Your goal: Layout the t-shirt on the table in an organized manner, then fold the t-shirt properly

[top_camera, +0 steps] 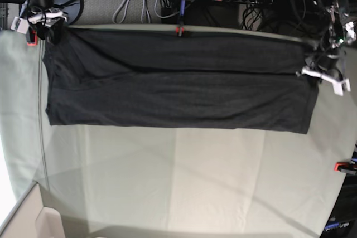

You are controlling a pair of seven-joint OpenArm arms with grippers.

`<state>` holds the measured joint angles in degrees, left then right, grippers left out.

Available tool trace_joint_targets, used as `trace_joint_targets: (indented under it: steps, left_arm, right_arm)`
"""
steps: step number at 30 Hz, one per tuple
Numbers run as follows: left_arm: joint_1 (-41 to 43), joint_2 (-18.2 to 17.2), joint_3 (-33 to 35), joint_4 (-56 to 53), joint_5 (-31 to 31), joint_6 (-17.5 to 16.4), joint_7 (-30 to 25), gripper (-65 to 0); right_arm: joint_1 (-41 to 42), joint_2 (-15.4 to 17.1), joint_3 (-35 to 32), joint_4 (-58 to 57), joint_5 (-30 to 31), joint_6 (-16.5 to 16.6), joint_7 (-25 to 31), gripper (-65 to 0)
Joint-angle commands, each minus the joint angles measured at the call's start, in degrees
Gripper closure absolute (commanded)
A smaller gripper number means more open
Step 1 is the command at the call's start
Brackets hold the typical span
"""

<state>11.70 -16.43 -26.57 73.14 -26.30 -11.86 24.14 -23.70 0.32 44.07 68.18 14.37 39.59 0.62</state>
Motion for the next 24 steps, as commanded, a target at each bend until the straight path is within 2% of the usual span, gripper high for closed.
trace_joint_targets:
  steps: [1,8,13,19,24]
  left_arm:
    - [0.74,0.03,-0.2,3.21,-0.73,-0.67,-1.77,0.0]
    - [5.57,5.74,0.68,16.04,-0.55,-0.67,-1.77,0.0]
    - [8.21,5.57,10.26,18.77,-0.46,-0.32,-1.86,0.0]
    - [7.33,5.48,23.45,18.77,-0.2,-0.05,-2.12,0.0]
    - [3.64,6.62,33.64,18.68,8.68,-0.05,-1.86,0.0]
  right_arm:
    - [-0.69,0.52,0.28,0.43,-0.09,0.41,-0.4,-32.1]
    - [-0.87,0.52,0.54,0.43,-0.09,0.41,-0.4,-32.1]
    - [-0.96,1.22,0.63,0.52,-0.09,0.41,-0.4,-32.1]
    - [-0.96,1.4,0.63,0.52,-0.09,0.41,-0.4,-32.1]
    - [-0.96,2.1,0.72,0.52,0.0,0.41,-0.4,-32.1]
